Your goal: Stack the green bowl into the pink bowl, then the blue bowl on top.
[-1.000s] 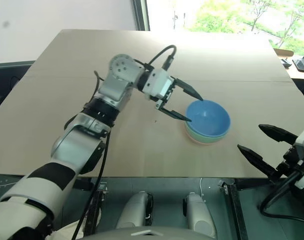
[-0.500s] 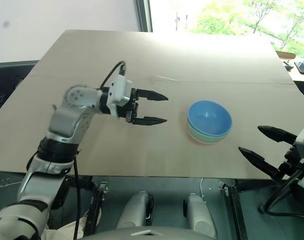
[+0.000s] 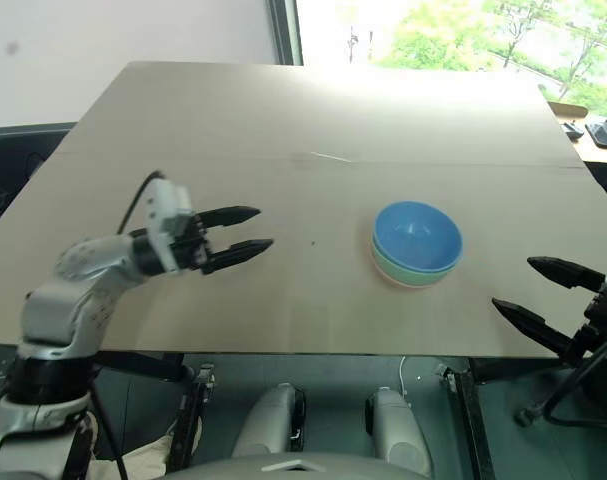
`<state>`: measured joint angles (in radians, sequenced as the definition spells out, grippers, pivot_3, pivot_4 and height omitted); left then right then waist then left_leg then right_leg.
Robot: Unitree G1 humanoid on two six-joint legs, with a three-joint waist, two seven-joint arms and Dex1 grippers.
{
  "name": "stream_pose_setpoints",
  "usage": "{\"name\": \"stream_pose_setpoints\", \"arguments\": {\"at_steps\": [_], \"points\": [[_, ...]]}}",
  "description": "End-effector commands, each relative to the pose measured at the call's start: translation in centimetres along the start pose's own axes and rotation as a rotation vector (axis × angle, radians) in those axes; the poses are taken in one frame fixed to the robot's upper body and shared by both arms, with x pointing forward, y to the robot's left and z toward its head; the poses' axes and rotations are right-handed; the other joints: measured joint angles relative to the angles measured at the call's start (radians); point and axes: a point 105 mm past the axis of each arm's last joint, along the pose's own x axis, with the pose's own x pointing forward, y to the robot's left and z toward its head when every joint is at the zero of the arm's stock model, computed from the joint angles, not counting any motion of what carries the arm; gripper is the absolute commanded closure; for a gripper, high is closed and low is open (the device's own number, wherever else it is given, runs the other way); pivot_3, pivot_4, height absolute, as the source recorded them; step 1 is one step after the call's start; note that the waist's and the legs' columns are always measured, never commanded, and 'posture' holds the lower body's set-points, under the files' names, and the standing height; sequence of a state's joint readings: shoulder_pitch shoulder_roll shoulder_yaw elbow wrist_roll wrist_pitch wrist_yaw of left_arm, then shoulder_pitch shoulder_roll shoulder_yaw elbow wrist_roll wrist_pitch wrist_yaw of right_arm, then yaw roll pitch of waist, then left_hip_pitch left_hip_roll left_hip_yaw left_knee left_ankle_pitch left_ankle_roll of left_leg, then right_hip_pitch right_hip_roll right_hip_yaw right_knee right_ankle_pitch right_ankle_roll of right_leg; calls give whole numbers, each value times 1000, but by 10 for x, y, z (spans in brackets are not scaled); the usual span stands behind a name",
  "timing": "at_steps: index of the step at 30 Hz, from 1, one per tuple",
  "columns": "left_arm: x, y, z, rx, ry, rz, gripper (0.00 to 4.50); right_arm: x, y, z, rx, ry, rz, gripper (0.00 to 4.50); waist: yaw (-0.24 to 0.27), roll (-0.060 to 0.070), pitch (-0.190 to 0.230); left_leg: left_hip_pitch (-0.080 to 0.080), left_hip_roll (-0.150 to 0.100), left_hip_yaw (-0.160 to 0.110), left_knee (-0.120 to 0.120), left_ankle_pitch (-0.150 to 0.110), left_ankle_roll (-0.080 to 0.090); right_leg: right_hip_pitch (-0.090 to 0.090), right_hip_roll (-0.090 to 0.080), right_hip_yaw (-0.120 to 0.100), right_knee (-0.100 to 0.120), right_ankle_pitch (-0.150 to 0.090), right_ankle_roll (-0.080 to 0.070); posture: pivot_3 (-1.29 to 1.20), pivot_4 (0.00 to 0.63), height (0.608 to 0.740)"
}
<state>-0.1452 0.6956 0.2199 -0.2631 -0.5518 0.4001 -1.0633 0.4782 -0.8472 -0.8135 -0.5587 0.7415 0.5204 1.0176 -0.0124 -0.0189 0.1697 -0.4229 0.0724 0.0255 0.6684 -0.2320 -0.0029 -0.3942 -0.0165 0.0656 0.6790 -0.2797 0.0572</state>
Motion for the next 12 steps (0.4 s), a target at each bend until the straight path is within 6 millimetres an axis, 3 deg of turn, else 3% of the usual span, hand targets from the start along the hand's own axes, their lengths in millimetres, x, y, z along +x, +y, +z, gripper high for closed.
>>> {"name": "stream_pose_setpoints", "arguments": {"at_steps": [1, 5, 12], "points": [[-29, 4, 7, 58, 19, 50, 1238, -13, -9, 2, -39, 17, -12, 322, 2, 0, 0, 0, 0, 0, 0, 0, 0, 0, 0, 0, 0, 0, 0, 0, 150, 740], [-46, -3, -1, -1, 62, 36, 1238, -20, -15, 2, -38, 18, -16, 322, 4, 0, 0, 2, 0, 0, 0, 0, 0, 2, 0, 0, 0, -1, -2, 0, 150, 740], [-58, -13, -9, -33, 105, 25, 1238, -22, -29, 0, -39, 18, -22, 322, -1, 0, 0, 9, 1, 3, -1, 0, 0, 6, -1, 2, -1, -2, -3, 0, 150, 740]]}}
